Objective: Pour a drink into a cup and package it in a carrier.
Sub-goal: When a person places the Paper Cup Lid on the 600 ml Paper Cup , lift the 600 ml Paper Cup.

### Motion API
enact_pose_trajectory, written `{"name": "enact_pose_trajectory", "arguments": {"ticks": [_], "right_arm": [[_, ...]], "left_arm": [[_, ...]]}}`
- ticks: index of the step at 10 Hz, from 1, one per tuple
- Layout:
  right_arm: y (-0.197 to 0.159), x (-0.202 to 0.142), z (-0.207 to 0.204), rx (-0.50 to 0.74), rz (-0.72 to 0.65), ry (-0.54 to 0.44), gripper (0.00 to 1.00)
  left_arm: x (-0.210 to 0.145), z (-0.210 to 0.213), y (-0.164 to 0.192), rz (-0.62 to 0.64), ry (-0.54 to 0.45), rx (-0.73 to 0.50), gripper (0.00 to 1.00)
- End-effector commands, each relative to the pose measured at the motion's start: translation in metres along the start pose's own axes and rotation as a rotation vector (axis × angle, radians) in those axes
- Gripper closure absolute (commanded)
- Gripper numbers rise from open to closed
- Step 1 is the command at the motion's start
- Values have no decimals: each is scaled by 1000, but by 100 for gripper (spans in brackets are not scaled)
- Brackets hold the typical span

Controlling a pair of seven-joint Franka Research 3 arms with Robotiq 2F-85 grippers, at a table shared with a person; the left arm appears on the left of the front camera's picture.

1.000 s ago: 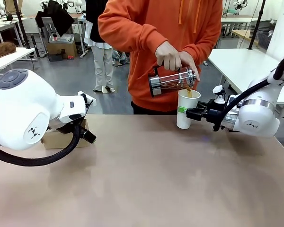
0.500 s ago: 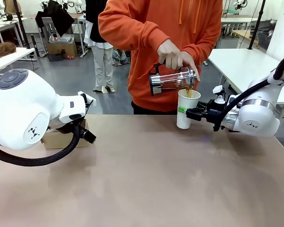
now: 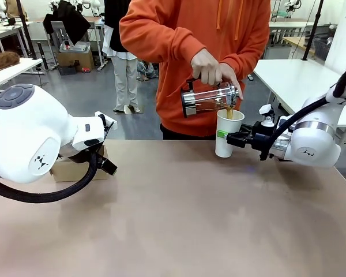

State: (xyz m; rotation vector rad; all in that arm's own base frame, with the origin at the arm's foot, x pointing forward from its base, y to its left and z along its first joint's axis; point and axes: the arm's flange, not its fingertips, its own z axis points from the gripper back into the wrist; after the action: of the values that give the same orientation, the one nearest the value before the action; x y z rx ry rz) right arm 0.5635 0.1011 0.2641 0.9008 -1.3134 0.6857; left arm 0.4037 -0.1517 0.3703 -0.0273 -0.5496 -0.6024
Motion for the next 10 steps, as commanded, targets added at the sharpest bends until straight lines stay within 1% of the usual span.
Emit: {"name": "enact_pose_trajectory", "arguments": {"ticks": [1,10], "right_arm": [[3,3,1,-4,-1,-12,20],[3,3,1,-4,-1,-12,20]], "left_arm": [[0,0,0,1,-1,-1,0],[0,0,0,1,-1,-1,0]]}}
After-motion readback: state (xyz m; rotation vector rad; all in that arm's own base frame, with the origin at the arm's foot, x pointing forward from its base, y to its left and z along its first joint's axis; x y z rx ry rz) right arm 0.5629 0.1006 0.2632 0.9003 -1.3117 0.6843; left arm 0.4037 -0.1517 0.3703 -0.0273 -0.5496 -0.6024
